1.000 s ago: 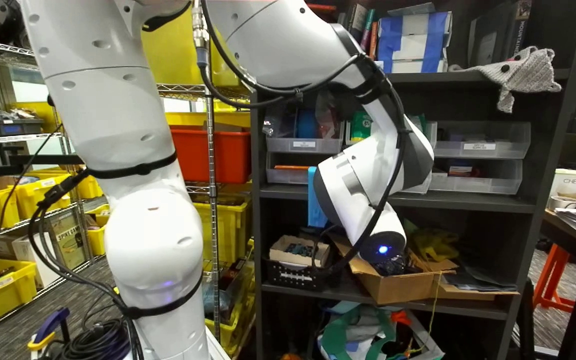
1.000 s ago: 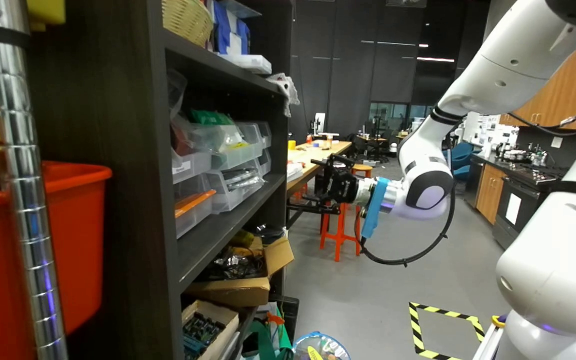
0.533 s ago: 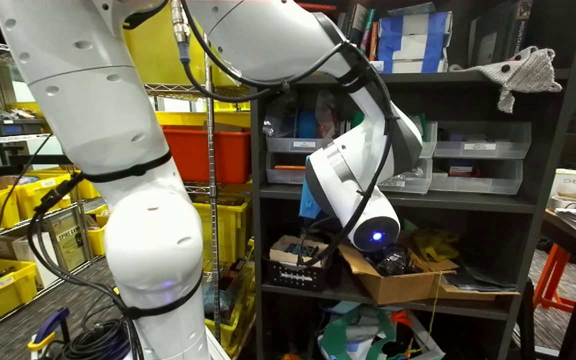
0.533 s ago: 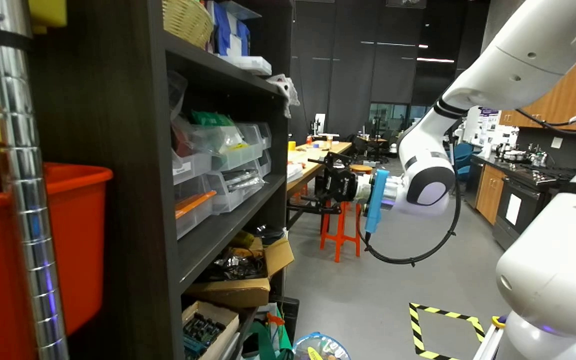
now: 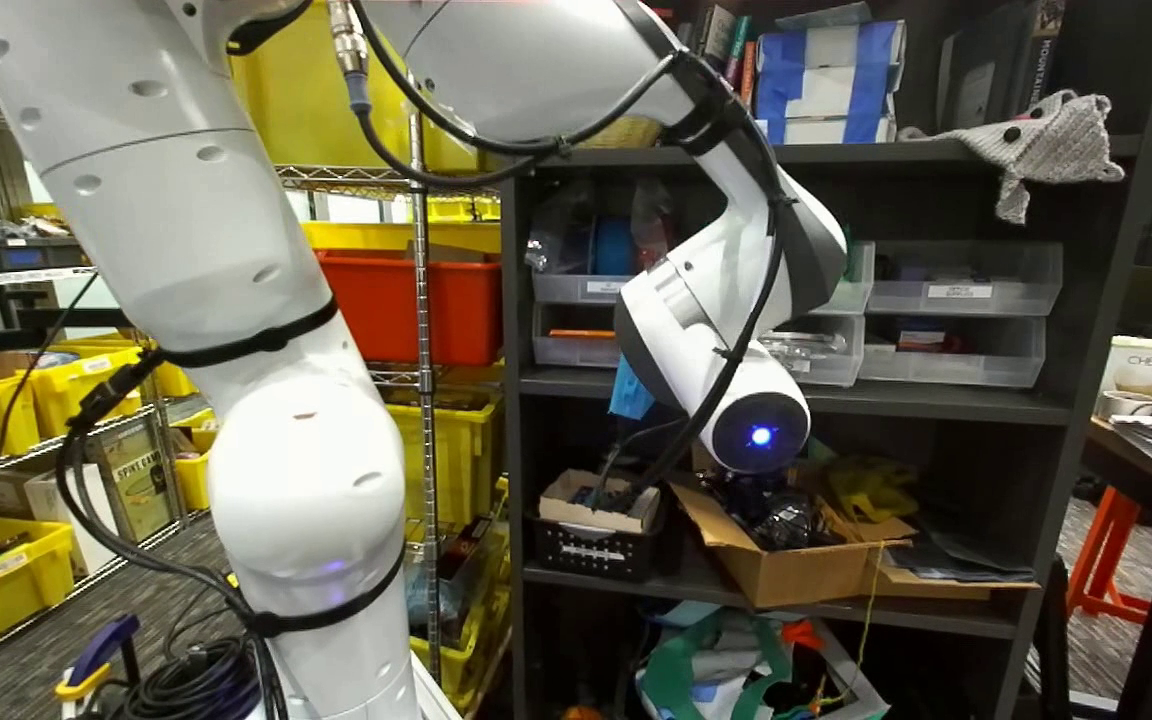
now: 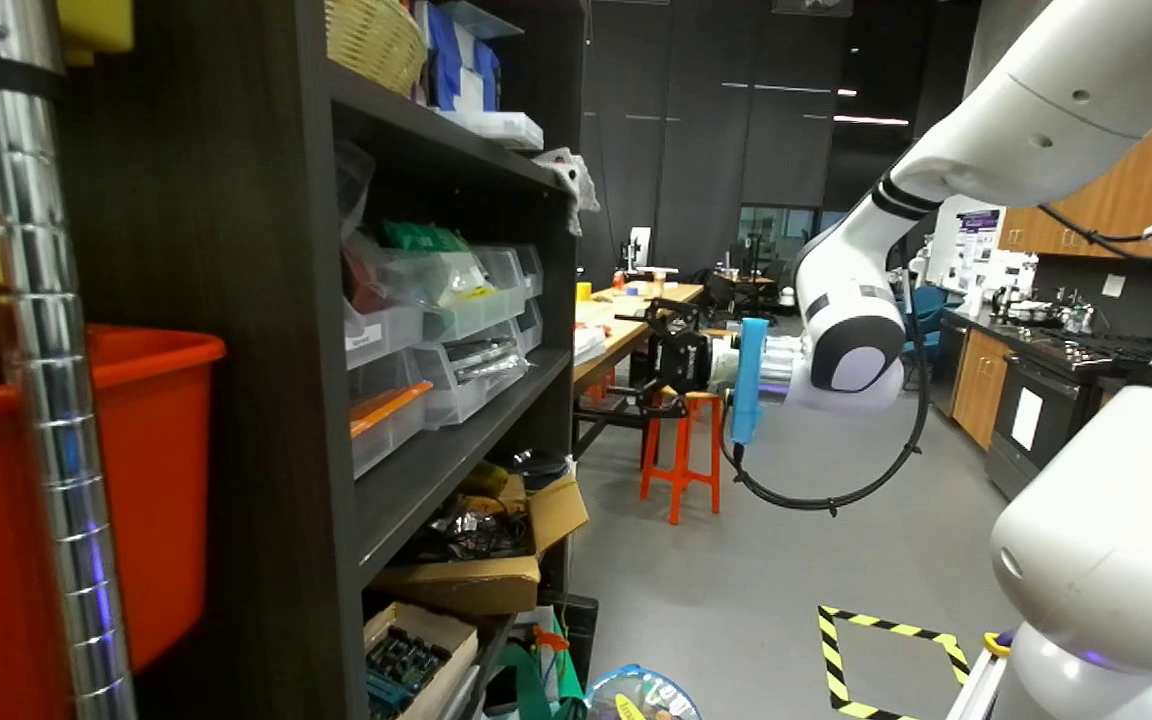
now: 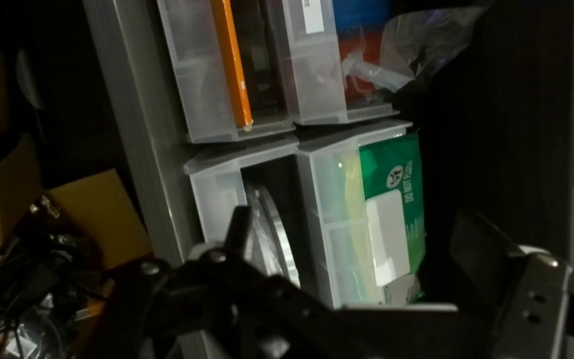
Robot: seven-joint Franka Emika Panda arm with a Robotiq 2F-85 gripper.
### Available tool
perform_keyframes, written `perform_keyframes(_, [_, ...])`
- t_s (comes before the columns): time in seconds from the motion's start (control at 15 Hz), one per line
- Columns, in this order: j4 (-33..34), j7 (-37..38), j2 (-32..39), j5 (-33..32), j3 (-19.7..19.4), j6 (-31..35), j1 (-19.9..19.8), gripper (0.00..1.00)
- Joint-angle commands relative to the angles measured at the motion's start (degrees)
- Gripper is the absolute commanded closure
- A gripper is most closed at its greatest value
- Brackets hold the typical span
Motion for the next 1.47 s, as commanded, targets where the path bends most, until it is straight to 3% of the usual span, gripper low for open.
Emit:
perform_keyframes(0.0, [-0.8, 6.7, -8.2, 1.6, 3.3, 8.4, -0.9, 0.00])
perform_keyframes(0.27, [-2.8, 10.9, -16.9, 2.0, 6.9, 15.4, -0.8, 0.00])
perform_keyframes(0.47, [-0.5, 13.7, -19.6, 2.5, 9.2, 18.5, -0.4, 0.00])
perform_keyframes(0.87, [-2.4, 20.5, -33.7, 3.7, 12.1, 21.3, -0.3, 0.00])
perform_keyframes(1.07, [-1.5, 26.3, -37.6, 1.8, 13.1, 22.6, -0.2, 0.00])
perform_keyframes(1.13, [-0.2, 22.5, -33.4, 2.4, 12.4, 20.7, -0.5, 0.00])
perform_keyframes(1.4, [-1.0, 25.2, -37.0, 2.2, 13.0, 21.6, -0.4, 0.00])
